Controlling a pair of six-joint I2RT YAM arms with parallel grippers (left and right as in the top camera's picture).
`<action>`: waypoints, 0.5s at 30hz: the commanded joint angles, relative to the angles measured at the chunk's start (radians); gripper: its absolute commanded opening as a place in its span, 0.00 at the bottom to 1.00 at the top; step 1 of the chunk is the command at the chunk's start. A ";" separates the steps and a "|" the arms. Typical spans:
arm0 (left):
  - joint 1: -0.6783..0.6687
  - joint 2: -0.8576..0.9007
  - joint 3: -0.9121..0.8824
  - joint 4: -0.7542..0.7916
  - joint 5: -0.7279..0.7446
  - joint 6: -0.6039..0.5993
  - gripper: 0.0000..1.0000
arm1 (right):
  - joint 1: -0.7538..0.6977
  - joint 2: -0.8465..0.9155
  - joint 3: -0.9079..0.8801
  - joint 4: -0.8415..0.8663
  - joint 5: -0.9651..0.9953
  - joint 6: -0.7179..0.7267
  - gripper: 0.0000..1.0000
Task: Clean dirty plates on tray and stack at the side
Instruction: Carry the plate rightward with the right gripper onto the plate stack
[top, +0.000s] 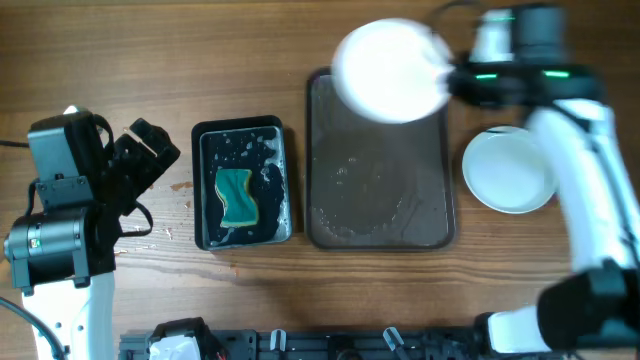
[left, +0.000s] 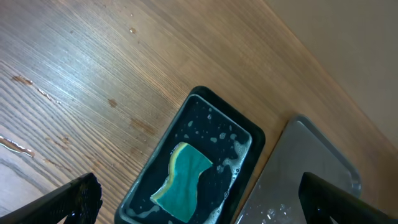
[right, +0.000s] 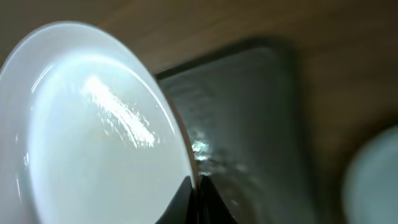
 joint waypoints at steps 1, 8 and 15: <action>0.005 0.001 0.014 0.002 0.001 -0.003 1.00 | -0.257 -0.066 0.007 -0.151 0.028 0.024 0.04; 0.005 0.001 0.014 0.002 0.001 -0.003 1.00 | -0.531 -0.057 -0.280 -0.165 0.205 -0.030 0.04; 0.005 0.001 0.014 0.002 0.001 -0.002 1.00 | -0.553 -0.057 -0.509 0.048 0.239 -0.031 0.33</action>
